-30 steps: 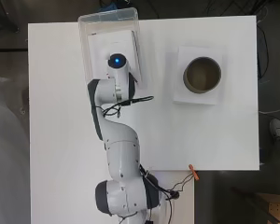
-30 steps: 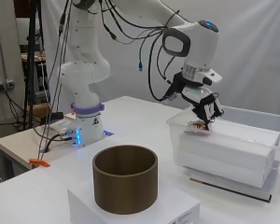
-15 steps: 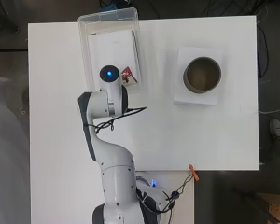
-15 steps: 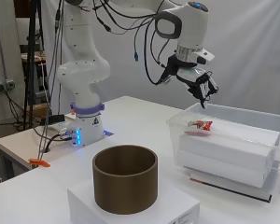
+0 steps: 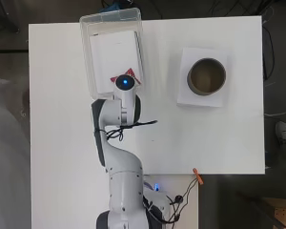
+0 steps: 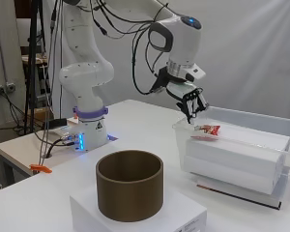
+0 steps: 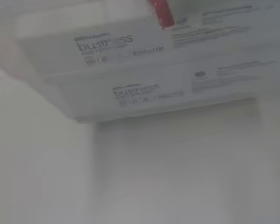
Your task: Teleoperate dual arm-hand system to remove items from a box
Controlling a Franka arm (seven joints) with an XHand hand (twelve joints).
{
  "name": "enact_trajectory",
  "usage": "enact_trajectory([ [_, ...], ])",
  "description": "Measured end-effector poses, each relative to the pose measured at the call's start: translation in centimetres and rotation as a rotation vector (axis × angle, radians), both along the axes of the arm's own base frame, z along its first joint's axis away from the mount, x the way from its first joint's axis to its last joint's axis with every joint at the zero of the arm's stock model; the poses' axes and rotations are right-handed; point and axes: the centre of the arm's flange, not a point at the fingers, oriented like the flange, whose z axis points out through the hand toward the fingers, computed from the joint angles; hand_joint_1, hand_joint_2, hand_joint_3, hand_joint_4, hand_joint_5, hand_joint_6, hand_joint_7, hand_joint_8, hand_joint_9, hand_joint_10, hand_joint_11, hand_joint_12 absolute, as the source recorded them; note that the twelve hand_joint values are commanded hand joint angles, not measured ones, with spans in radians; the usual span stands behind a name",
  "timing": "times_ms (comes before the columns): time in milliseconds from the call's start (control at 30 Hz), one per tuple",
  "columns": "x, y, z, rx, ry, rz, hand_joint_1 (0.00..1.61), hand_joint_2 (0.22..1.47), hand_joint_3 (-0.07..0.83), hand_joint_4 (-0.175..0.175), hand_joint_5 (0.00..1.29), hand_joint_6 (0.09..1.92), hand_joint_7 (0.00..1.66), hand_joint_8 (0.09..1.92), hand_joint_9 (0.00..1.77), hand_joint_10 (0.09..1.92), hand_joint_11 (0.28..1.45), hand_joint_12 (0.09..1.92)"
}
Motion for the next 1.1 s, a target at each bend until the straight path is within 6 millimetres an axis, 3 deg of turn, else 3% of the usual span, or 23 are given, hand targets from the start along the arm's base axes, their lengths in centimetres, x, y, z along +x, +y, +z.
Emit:
enact_trajectory([
  [200, 1.2, -1.1, -1.8, -0.017, 0.022, -0.019, 0.93, 1.21, 0.001, 0.175, 0.80, 1.26, 1.29, 1.83, 1.48, 1.86, 0.95, 1.69],
  [367, 2.8, -1.4, -1.9, -0.019, 0.017, -0.026, 0.93, 1.21, 0.001, 0.175, 0.80, 1.27, 1.29, 1.86, 1.49, 1.87, 0.95, 1.69],
  [767, 4.4, -1.0, -2.5, -0.018, 0.029, -0.026, 0.90, 1.24, 0.002, 0.175, 0.75, 1.35, 1.35, 1.92, 1.54, 1.92, 1.05, 1.76],
  [867, 5.0, -1.0, -3.0, -0.047, 0.016, -0.055, 0.87, 1.26, 0.009, 0.175, 0.70, 1.45, 1.35, 1.92, 1.55, 1.92, 1.09, 1.78],
  [1100, 10.5, -1.1, -2.1, -0.115, -0.046, -0.087, 0.80, 1.32, 0.020, 0.175, 0.61, 1.63, 1.33, 1.92, 1.54, 1.92, 1.11, 1.79],
])
